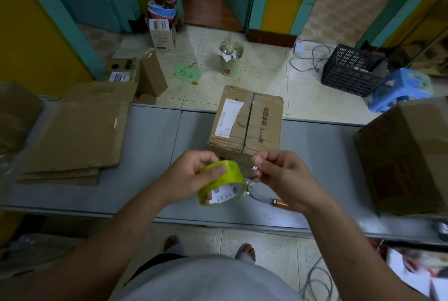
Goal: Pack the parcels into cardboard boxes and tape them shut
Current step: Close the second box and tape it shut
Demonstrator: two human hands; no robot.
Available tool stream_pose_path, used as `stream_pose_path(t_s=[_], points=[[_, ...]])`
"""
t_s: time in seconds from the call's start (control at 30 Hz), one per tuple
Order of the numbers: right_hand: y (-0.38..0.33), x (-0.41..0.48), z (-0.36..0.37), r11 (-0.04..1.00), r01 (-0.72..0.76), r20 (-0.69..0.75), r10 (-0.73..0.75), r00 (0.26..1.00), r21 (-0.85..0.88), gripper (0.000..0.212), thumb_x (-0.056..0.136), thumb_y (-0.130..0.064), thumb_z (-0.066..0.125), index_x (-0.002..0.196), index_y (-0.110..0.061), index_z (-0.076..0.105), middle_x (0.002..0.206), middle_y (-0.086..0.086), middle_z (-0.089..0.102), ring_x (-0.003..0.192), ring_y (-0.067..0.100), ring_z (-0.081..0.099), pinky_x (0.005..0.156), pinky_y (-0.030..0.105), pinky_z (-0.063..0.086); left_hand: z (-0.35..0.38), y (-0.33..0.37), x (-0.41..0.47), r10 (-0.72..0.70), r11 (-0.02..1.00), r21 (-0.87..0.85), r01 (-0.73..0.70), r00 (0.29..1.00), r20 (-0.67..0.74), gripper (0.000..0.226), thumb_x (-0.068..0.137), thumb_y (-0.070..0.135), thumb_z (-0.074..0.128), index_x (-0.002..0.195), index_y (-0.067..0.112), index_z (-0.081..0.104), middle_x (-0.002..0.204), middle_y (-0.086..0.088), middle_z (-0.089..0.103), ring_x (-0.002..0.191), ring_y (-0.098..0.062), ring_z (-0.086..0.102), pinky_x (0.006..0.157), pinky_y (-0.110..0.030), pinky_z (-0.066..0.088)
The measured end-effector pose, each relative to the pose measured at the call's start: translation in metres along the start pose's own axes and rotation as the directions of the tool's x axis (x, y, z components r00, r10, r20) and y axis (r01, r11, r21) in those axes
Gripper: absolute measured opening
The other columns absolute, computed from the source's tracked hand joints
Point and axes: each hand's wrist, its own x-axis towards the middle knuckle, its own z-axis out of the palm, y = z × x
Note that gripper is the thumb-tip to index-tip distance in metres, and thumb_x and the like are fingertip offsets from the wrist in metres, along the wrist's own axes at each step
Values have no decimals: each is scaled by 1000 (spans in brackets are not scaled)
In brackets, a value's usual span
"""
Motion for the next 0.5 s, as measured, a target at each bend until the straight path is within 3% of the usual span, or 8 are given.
stream_pose_path(t_s=[0.1, 0.17, 0.23, 0.3, 0.37, 0.43, 0.5], points=[[-9, 5, -3, 982, -70, 56, 60, 997, 178, 13, 94, -8, 61, 85, 0, 67, 75, 10, 54, 72, 19, 52, 67, 26, 54, -15, 0, 10, 90, 995, -59, -84, 989, 120, 26, 92, 46, 68, 76, 28, 74, 67, 6, 64, 62, -8, 61, 60, -20, 48], [-15, 6, -3, 974, -71, 65, 58, 996, 214, 13, 91, -11, 63, 82, -1, 67, 76, 10, 53, 73, 18, 53, 66, 24, 55, -23, 4, 18, 73, 997, -49, -67, 988, 138, 23, 94, 36, 66, 76, 25, 73, 67, 3, 65, 61, -11, 63, 59, -23, 50], [-22, 4, -4, 979, -28, 53, 18, 998, 203, 13, 89, -13, 65, 83, -1, 66, 76, 10, 54, 73, 16, 54, 66, 23, 55, -31, 10, 24, 44, 989, 136, -59, 993, 111, 32, 95, 40, 74, 72, 17, 70, 61, 0, 63, 55, -12, 61, 54, -26, 48], [-28, 1, -4, 982, 21, 43, -30, 999, 189, 14, 89, -13, 65, 83, 0, 66, 77, 11, 55, 73, 15, 56, 67, 23, 55, -38, 16, 28, 33, 919, 394, -24, 999, -15, 54, 85, 59, 80, 60, 15, 60, 50, 5, 49, 47, -8, 50, 49, -23, 39], [-30, 0, -7, 972, 36, 22, -42, 999, 231, 13, 90, -12, 63, 84, 0, 67, 77, 10, 54, 73, 14, 56, 68, 23, 54, -43, 23, 28, 96, 872, 488, -31, 989, -109, 66, 78, 72, 77, 54, 16, 51, 48, 6, 37, 43, -8, 40, 46, -23, 32], [-31, 2, -11, 947, 23, -10, -21, 1000, 320, 13, 92, -12, 61, 83, -3, 65, 77, 8, 51, 74, 13, 53, 68, 22, 53, -50, 25, 23, 132, 919, 380, -101, 990, -58, 62, 87, 65, 70, 56, 13, 54, 48, 0, 43, 43, -10, 46, 47, -23, 37], [-30, 2, -19, 924, -6, -25, 17, 1000, 382, 15, 93, -12, 59, 80, -5, 63, 77, 6, 50, 75, 13, 51, 68, 21, 53, -59, 21, 19, 110, 978, 173, -120, 992, 66, 47, 100, 45, 65, 64, 15, 68, 52, -11, 59, 46, -18, 59, 51, -25, 49]])
